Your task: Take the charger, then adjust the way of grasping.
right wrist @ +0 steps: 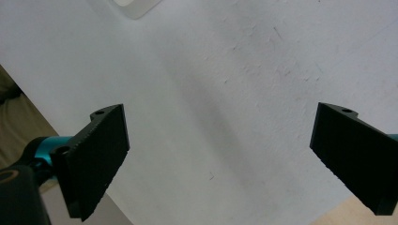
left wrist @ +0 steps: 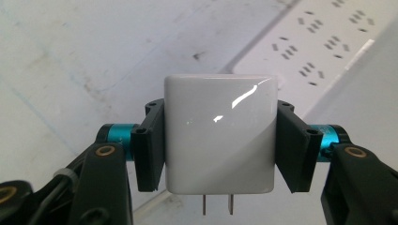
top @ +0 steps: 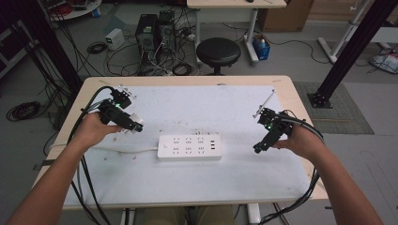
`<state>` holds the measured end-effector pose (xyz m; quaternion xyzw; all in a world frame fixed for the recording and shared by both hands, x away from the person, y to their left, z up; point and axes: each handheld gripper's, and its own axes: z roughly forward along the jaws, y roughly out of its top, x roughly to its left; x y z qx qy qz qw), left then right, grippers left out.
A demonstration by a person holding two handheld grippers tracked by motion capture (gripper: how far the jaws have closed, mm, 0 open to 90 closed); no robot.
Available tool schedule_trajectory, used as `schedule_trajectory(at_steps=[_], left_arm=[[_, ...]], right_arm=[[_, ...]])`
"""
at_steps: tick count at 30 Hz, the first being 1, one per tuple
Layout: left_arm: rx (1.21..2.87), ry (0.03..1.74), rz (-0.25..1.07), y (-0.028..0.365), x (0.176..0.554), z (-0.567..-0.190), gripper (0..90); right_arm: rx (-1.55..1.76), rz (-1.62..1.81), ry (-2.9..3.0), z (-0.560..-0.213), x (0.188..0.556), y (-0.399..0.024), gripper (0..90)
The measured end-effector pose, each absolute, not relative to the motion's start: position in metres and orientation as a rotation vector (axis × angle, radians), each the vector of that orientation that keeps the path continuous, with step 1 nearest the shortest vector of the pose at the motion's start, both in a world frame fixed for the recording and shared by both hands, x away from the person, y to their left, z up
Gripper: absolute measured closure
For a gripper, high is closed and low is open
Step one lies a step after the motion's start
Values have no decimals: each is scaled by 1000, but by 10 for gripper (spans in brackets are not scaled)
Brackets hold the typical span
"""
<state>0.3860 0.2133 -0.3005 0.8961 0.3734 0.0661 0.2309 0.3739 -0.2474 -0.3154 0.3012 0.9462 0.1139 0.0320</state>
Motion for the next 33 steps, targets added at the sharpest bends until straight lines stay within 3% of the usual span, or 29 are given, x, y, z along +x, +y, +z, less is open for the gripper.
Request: schedule_trajectory(at_steps=[8, 24, 33], left_arm=[[2510, 817, 190, 204, 367, -295, 426], [2510, 595, 188, 186, 355, -290, 425], [2471, 436, 212, 161, 347, -288, 425]], right_arm=[[980, 404, 2895, -312, 372, -245, 43], [1207, 509, 2831, -313, 376, -240, 43], [1370, 863, 2833, -310, 375, -233, 43]])
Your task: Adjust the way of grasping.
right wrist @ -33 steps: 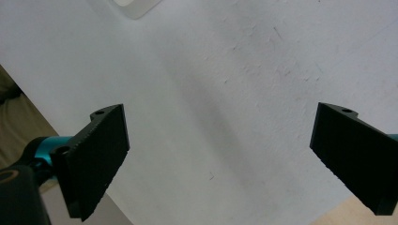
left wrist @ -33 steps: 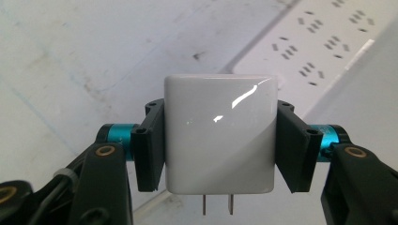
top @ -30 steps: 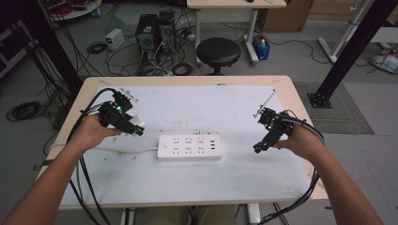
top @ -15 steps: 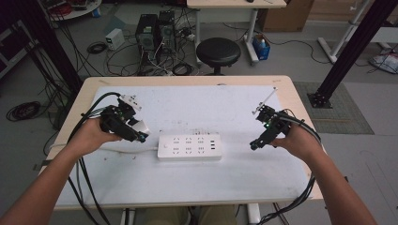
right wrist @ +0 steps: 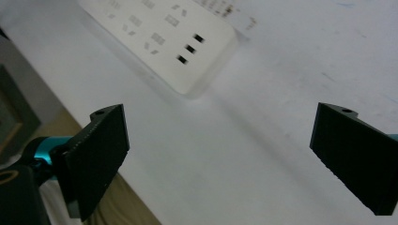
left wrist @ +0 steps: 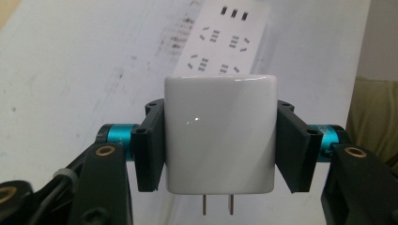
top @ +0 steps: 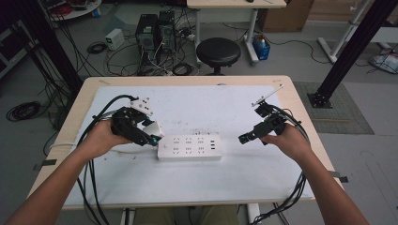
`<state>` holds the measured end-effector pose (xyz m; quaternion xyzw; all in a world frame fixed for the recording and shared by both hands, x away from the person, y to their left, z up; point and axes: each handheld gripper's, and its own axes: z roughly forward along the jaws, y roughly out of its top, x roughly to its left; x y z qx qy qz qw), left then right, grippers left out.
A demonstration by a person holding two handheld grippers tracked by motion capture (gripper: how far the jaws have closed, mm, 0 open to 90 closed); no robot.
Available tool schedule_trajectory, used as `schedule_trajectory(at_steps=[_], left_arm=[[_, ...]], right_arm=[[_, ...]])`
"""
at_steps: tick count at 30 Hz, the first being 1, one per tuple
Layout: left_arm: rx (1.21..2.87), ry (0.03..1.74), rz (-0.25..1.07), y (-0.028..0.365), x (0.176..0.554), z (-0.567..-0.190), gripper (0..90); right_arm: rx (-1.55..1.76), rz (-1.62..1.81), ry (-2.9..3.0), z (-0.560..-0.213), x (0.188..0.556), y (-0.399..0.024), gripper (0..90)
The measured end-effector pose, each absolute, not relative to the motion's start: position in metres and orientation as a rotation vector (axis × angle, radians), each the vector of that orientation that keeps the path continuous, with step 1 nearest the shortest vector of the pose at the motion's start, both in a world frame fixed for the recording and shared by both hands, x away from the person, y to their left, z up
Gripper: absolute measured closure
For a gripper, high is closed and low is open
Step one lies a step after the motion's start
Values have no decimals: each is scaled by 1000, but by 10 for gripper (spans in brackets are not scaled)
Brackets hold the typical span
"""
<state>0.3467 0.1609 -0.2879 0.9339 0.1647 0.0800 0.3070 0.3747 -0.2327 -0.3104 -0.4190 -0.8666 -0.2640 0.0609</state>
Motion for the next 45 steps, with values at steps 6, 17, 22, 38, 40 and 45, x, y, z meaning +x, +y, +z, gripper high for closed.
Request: schedule_trajectory(at_steps=[6, 17, 22, 38, 40, 45], left_arm=[[2472, 363, 217, 142, 344, -288, 425], [2476, 276, 187, 107, 344, -287, 425], [2464, 244, 177, 95, 344, -287, 425], [2424, 169, 170, 63, 340, -289, 425], [2422, 164, 171, 61, 340, -290, 425], [2416, 153, 178, 56, 340, -291, 425]], right_arm=[[-1273, -926, -2449, -306, 371, -223, 43], [-1294, -1046, -2190, -306, 369, -204, 44], [-1332, -1087, -2055, -307, 368, -202, 44], [-1365, -1068, -1967, -310, 364, -187, 55], [-1355, -1071, -1955, -311, 365, -185, 69], [-1339, -1058, -1950, -314, 366, -179, 128]])
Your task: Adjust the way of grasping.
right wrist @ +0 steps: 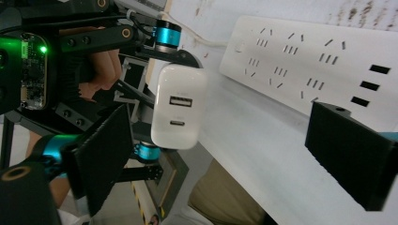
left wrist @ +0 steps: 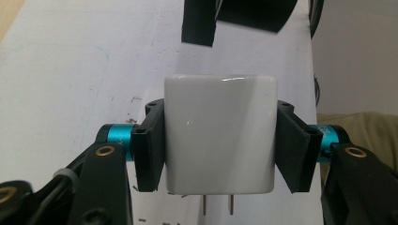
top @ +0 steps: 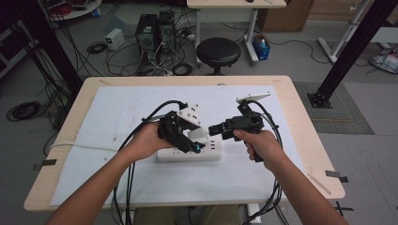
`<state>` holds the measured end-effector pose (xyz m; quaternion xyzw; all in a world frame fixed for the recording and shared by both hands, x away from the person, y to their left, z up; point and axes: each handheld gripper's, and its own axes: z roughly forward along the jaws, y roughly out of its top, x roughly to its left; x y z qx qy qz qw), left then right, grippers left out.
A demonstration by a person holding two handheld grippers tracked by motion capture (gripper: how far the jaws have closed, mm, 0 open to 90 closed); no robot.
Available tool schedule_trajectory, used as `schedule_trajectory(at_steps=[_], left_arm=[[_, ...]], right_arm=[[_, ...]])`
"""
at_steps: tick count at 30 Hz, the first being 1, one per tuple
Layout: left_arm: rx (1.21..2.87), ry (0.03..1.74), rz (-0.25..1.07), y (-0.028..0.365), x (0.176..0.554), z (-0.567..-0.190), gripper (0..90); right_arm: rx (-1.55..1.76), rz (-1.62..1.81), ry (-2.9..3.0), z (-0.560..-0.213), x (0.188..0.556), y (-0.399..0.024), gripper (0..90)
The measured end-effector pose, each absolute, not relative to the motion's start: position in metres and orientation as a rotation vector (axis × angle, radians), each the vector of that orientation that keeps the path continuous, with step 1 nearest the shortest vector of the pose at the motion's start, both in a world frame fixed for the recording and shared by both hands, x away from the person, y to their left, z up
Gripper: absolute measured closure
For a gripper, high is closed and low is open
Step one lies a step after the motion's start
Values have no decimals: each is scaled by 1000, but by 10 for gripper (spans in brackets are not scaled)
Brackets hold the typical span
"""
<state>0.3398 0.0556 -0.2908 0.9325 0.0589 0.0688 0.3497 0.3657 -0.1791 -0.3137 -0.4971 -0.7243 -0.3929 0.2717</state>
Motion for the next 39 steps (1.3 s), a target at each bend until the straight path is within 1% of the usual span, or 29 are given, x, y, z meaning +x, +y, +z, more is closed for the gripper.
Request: schedule_trajectory(at_steps=[5, 7, 10, 16, 23, 25, 27, 28, 33, 34, 36, 37, 39], left_arm=[[2412, 146, 176, 49, 340, -292, 425], [2417, 136, 177, 47, 340, -292, 425], [2422, 127, 180, 44, 338, -293, 425], [2410, 119, 189, 43, 338, -293, 425], [2414, 101, 223, 43, 336, -292, 425], [2410, 95, 230, 42, 335, -292, 425], [2417, 97, 235, 41, 335, -292, 425], [2425, 95, 243, 41, 335, -293, 425], [2421, 111, 258, 40, 335, -292, 422], [2410, 129, 235, 41, 336, -292, 407], [2404, 163, 237, 43, 336, -290, 294], [2401, 176, 227, 45, 337, -289, 267], [2415, 183, 215, 50, 338, -289, 252]], right_arm=[[-1311, -1048, -1940, -316, 367, -171, 145], [-1303, -1034, -1947, -318, 367, -165, 164], [-1290, -1045, -1945, -319, 367, -161, 268], [-1265, -1031, -1907, -324, 369, -156, 376], [-1262, -1037, -1866, -329, 370, -156, 485], [-1256, -1032, -1849, -331, 370, -156, 504], [-1244, -1022, -1826, -333, 370, -155, 553], [-1239, -1032, -1817, -333, 370, -156, 595], [-1246, -1036, -1747, -338, 372, -157, 616], [-1245, -1042, -1732, -339, 372, -158, 618], [-1270, -1044, -1762, -341, 373, -161, 619], [-1281, -1045, -1760, -343, 373, -163, 619], [-1297, -1069, -1750, -345, 374, -170, 619]])
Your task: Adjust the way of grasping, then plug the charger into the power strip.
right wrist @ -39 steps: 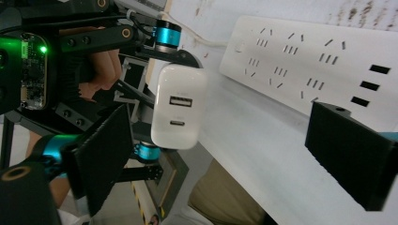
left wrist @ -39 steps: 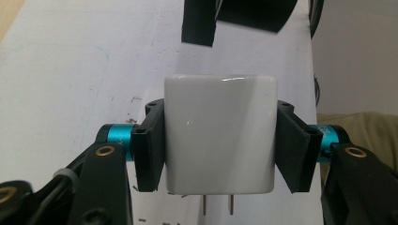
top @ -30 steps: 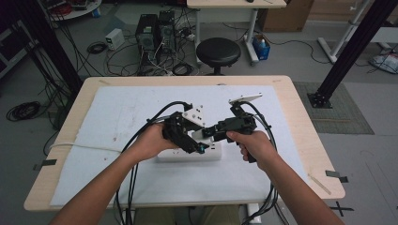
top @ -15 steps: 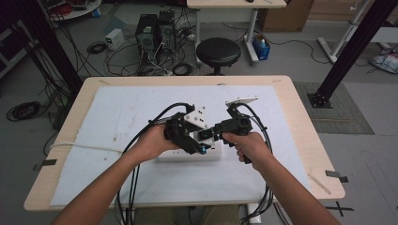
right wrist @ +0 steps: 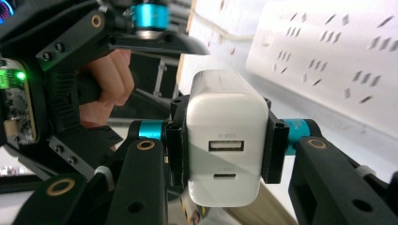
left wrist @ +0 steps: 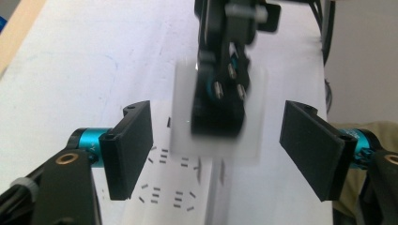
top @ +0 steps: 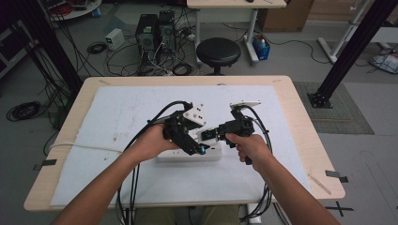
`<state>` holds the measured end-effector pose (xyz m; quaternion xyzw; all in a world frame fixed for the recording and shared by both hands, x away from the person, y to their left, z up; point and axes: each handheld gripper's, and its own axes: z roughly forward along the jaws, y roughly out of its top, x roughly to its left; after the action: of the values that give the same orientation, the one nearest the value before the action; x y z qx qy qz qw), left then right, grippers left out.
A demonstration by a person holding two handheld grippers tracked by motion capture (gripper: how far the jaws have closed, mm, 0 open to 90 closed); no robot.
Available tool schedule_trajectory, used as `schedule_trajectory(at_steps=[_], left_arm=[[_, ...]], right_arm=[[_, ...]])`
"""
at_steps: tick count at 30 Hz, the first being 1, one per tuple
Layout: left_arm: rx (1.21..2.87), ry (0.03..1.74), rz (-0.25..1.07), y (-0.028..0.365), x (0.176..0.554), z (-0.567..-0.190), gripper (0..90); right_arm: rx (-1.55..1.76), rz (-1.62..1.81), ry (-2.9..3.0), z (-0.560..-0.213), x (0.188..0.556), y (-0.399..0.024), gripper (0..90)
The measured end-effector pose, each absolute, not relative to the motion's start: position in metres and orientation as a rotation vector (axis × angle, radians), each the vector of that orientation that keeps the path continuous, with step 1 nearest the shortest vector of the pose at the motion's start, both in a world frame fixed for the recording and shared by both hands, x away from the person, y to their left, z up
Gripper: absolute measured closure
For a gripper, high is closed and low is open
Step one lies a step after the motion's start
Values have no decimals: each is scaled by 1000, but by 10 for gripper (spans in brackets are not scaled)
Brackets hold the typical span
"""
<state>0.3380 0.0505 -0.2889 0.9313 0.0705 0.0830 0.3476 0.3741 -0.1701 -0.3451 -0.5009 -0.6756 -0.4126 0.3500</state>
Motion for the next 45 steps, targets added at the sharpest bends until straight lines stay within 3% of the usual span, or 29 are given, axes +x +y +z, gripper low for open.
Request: schedule_trajectory(at_steps=[2, 17, 23, 28, 34, 45], left_arm=[[2433, 218, 200, 56, 340, -290, 183], [2614, 491, 141, 147, 356, -308, 183], [2738, 503, 139, 174, 362, -312, 183], [2758, 408, 176, 185, 361, -311, 183], [2791, 531, 186, 197, 364, -306, 183], [2804, 566, 243, 205, 355, -305, 183]], right_arm=[[-1314, -1094, -1779, -345, 375, -177, 619], [-1290, -1046, -2316, -324, 371, -201, 619], [-1244, -944, -2608, -316, 374, -210, 619], [-1171, -823, -2791, -308, 374, -218, 619], [-1091, -656, -2937, -299, 370, -217, 619], [-1037, -531, -3051, -289, 366, -234, 618]])
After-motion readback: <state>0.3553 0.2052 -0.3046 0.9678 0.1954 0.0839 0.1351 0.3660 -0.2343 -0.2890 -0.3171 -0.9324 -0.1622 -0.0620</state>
